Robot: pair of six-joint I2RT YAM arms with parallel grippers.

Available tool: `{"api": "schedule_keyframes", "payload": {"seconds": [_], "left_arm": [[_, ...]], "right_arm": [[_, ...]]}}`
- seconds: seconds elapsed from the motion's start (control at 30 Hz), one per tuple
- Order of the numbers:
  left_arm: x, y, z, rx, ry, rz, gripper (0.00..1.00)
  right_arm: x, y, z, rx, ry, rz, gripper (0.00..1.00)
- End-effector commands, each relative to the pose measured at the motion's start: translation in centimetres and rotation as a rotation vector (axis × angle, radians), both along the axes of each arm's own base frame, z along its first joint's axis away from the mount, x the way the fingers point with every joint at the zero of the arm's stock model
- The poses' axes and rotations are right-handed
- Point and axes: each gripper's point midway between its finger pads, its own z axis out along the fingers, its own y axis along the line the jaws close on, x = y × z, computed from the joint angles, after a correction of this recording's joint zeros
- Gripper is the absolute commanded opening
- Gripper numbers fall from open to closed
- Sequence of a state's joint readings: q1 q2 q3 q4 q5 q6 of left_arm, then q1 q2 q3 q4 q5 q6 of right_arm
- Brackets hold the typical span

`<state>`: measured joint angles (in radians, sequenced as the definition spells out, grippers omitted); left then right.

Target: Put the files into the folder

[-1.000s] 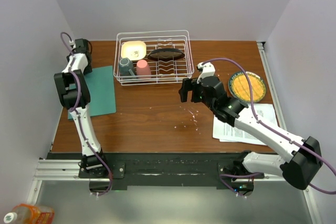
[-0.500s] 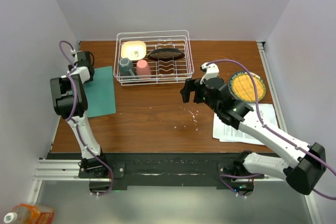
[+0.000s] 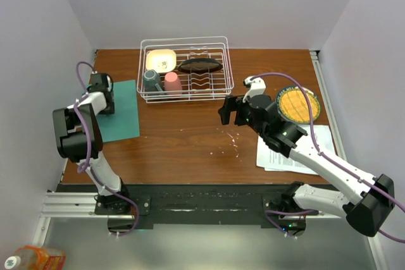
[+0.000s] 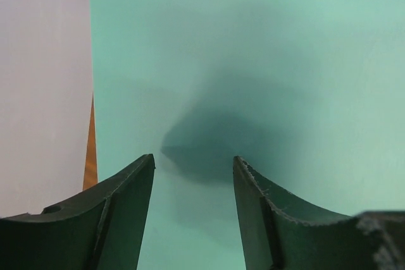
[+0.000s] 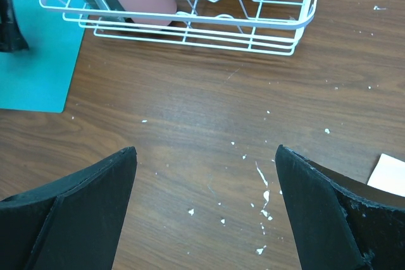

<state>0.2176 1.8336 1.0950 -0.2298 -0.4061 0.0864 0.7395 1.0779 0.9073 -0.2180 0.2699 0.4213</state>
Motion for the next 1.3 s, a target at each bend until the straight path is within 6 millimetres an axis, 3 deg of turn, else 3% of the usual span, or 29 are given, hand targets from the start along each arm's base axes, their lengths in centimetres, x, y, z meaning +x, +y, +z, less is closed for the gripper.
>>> {"api": "schedule_keyframes", "payload": {"seconds": [0.0, 0.03, 0.43, 0.6, 0.67, 0.93, 1.0, 1.27], "left_arm": [[-0.8, -0.1, 2.5, -0.171, 0.003, 0.027, 0.59], [-0.1, 0.5, 3.3, -0.168, -0.017, 0.031, 0.59], [0.9, 4.3, 4.6, -0.209, -0.095, 0.091, 0.62], [0.6, 7.5, 3.2, -0.288, -0.110, 0.188, 0.61], [0.4, 7.8, 2.4, -0.306, -0.107, 0.207, 0.61], [-2.1, 5.0, -2.8, -0.388, 0.053, 0.083, 0.61], [-2.9, 3.3, -4.0, -0.448, 0.080, 0.037, 0.61], [-6.2, -1.7, -5.5, -0.523, 0.162, -0.141, 0.58]], "right_arm": [[-0.4, 0.2, -0.1, 0.014, 0.004, 0.009, 0.95], [-0.5, 0.1, -0.1, 0.012, 0.005, 0.009, 0.95], [-0.7, -0.6, -0.7, -0.016, 0.005, 0.001, 0.94], [-1.0, -0.6, -0.9, -0.011, 0.009, 0.005, 0.94], [-1.1, -0.7, -1.1, -0.014, 0.012, 0.004, 0.93], [-0.7, -0.6, -0.2, -0.009, -0.001, 0.001, 0.93], [-0.8, -0.3, -0.1, -0.005, -0.001, 0.009, 0.93], [-0.8, 0.2, 0.1, 0.008, 0.001, 0.019, 0.92]]}}
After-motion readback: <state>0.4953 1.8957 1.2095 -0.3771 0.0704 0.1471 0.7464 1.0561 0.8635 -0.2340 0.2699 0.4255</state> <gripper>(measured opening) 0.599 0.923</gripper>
